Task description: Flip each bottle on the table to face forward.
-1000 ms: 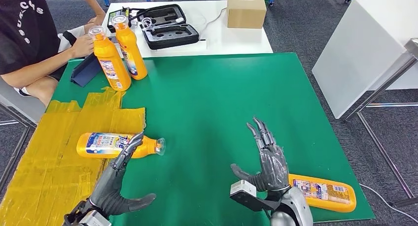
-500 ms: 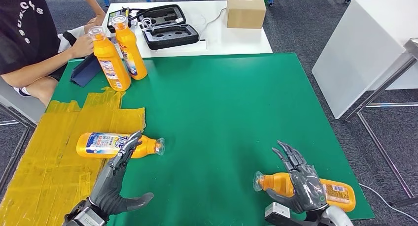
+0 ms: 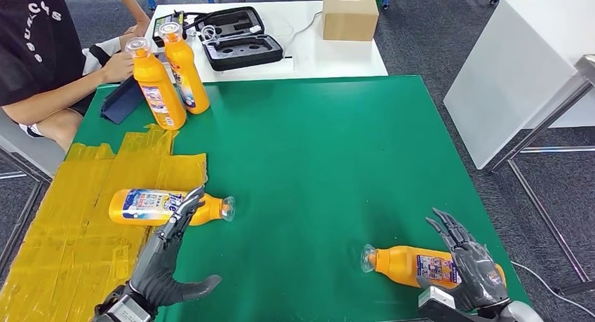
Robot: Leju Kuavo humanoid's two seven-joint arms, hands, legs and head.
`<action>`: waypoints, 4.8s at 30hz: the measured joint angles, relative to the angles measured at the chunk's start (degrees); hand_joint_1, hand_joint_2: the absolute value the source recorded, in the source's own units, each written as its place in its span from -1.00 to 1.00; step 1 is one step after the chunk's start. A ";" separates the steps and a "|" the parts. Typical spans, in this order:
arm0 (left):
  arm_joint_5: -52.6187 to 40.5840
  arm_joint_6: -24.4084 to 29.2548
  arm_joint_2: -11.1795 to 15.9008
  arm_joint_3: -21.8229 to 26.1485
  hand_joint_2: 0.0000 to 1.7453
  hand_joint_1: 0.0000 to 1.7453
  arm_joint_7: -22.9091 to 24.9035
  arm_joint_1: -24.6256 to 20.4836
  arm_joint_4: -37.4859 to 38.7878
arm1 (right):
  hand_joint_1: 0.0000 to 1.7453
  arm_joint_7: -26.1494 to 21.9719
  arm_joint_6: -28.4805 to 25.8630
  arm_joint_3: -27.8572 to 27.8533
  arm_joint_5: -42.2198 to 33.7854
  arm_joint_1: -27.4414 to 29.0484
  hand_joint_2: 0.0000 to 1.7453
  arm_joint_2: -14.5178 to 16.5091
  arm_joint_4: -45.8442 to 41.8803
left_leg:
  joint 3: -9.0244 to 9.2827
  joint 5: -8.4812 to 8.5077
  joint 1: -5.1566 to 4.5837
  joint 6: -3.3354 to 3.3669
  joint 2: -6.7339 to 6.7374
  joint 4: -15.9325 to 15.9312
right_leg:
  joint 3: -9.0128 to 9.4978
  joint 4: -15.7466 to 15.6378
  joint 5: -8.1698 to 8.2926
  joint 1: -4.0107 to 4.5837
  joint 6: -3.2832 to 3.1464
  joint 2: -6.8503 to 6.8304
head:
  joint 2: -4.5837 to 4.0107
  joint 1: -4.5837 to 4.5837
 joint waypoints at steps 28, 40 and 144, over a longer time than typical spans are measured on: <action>-0.36 1.57 1.15 -1.85 1.00 -1.00 -0.44 1.22 -0.02 | -1.00 1.25 11.18 -11.53 10.23 4.48 1.00 -1.38 3.02 | 0.01 -0.03 0.00 0.01 -0.01 0.00 | 0.02 -0.01 -0.01 0.00 0.00 0.00 | 0.00 -0.01; -0.33 1.57 1.17 -1.96 1.00 -1.00 -0.46 1.54 -0.02 | -1.00 4.35 5.97 -11.16 14.33 1.11 1.00 -1.49 7.62 | 0.02 -0.03 0.00 0.01 0.00 0.00 | 0.05 0.00 0.00 0.01 0.00 0.00 | 0.00 0.00; 35.15 -5.80 -7.14 2.85 1.00 -1.00 15.14 -12.85 22.24 | 1.00 9.26 -13.78 42.41 -3.03 -28.20 1.00 24.79 40.63 | 0.02 0.01 0.07 0.01 0.34 -0.02 | -0.05 0.06 0.16 0.09 -0.12 0.46 | 0.00 0.04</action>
